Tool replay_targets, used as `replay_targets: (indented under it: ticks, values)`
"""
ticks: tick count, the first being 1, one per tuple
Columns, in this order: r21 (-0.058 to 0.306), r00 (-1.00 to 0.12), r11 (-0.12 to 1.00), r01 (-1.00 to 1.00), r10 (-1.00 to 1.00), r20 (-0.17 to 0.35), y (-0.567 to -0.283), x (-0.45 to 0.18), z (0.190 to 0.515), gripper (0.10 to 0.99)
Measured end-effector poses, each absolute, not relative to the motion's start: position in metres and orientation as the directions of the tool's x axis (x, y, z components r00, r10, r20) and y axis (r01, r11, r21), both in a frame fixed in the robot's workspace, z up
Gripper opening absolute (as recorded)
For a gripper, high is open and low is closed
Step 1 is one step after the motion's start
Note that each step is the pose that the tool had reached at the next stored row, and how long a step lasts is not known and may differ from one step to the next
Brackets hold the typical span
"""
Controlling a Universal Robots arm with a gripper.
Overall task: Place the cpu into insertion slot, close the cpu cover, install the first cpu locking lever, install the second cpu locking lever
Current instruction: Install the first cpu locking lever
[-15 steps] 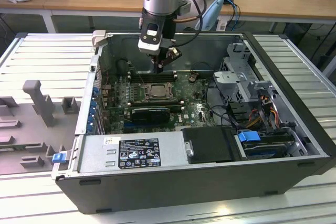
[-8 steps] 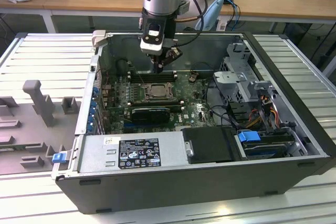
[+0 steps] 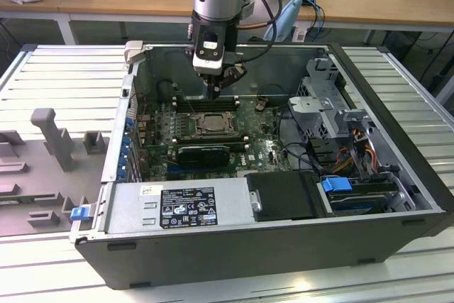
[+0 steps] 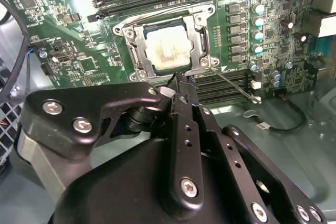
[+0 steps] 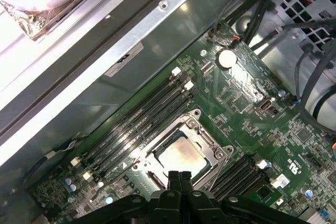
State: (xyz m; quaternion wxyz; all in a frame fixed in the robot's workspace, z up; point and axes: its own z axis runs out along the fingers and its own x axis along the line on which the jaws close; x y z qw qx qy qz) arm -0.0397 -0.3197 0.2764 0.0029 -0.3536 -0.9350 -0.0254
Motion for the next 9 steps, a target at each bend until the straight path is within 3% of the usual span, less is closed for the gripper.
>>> replay_targets:
  ticks: [9]
  values:
    - [0.046, -0.839, 0.838, 0.544, 0.543, 0.023, -0.3197, -0.0397, 0.2763, 0.106]
